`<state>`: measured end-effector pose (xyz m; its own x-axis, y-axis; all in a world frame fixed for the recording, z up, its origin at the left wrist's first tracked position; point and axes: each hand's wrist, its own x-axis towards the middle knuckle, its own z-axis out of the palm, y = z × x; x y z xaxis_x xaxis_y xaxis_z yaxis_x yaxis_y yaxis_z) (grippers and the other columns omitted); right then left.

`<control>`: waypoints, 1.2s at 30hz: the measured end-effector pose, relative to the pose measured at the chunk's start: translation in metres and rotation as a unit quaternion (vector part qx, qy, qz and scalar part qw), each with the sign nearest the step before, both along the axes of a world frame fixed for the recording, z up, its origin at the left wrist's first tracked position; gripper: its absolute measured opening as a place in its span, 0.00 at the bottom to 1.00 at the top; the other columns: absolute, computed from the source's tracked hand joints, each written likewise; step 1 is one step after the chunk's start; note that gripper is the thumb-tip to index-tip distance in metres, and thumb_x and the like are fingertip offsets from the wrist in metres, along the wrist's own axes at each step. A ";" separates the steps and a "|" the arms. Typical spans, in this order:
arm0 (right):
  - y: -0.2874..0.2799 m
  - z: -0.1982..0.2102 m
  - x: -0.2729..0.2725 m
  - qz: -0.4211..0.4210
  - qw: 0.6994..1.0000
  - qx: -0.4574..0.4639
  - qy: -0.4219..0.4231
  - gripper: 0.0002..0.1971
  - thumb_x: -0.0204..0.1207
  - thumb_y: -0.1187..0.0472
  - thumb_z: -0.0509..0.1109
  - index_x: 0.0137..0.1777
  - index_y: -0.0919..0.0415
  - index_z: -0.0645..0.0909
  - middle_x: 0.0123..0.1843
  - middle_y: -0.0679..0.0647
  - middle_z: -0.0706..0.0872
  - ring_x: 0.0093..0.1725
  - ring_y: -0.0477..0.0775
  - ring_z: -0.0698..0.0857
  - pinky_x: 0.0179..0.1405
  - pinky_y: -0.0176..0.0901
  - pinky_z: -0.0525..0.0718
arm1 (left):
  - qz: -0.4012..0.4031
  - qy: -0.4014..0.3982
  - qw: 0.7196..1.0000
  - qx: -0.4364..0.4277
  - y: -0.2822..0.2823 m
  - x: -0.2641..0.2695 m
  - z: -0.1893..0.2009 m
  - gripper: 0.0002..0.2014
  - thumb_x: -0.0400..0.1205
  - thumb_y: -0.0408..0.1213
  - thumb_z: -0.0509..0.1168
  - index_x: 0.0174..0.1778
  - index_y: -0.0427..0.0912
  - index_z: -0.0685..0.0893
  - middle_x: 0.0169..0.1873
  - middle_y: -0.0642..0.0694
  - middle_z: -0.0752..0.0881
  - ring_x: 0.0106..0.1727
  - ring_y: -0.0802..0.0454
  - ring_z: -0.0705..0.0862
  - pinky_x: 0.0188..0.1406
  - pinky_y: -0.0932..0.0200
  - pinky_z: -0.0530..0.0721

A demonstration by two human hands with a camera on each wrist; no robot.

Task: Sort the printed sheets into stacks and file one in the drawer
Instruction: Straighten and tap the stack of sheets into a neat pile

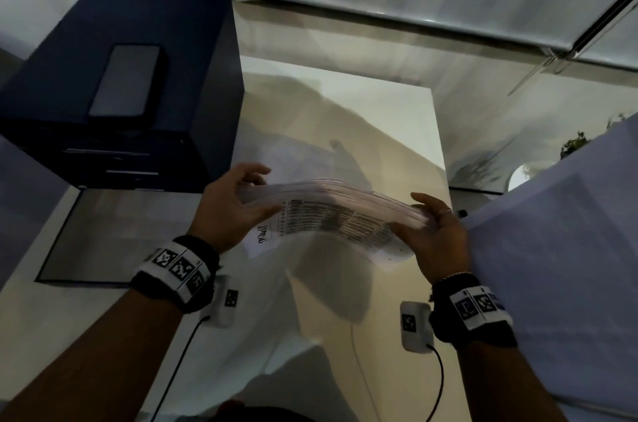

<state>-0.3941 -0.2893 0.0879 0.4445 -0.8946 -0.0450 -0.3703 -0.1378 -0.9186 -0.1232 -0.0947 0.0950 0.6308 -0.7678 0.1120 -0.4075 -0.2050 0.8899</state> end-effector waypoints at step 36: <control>0.050 0.015 0.034 0.073 0.832 -0.371 0.407 0.39 0.78 0.42 0.53 0.85 0.56 0.46 0.87 0.57 0.46 0.86 0.65 0.43 0.81 0.73 0.48 | -0.194 -0.388 0.838 0.331 -0.045 -0.010 0.018 0.21 0.77 0.63 0.62 0.60 0.56 0.68 0.47 0.49 0.85 0.42 0.45 0.86 0.40 0.50 0.86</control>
